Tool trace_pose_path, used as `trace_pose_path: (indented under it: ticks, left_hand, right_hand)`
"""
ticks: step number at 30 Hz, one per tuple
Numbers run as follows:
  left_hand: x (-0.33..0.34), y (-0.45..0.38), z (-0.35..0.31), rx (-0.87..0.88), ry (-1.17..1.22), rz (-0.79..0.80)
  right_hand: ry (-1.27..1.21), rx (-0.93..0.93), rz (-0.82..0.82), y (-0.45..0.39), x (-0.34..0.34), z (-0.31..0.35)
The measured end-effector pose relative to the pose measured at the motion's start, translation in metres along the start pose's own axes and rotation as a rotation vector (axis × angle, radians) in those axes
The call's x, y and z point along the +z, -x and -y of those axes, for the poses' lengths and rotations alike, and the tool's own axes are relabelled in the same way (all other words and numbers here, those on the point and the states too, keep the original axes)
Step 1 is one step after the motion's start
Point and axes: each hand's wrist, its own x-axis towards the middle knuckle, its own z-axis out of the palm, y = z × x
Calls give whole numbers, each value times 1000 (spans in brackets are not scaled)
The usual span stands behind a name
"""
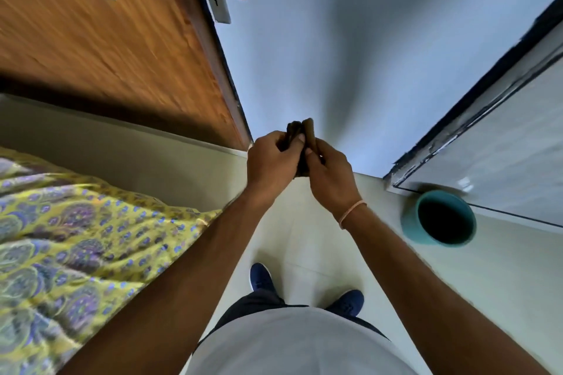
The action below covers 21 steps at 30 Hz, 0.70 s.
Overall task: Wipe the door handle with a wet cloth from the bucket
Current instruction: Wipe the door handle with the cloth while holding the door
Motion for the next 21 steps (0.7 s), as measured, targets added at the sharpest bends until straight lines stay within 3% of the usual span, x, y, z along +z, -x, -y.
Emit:
trace_pose_path:
  ticks: [9,16,21]
  left_hand:
    - [-87,-48,5,-96,211,105]
    - [-120,-97,-14,-4,231,284]
    - [-136,-165,-23,34,253,222]
  right_hand:
    - [-320,112,31,-34,76,44]
    - [-288,103,-96,-93,88,70]
    - [-424,174,-87,-155,89,92]
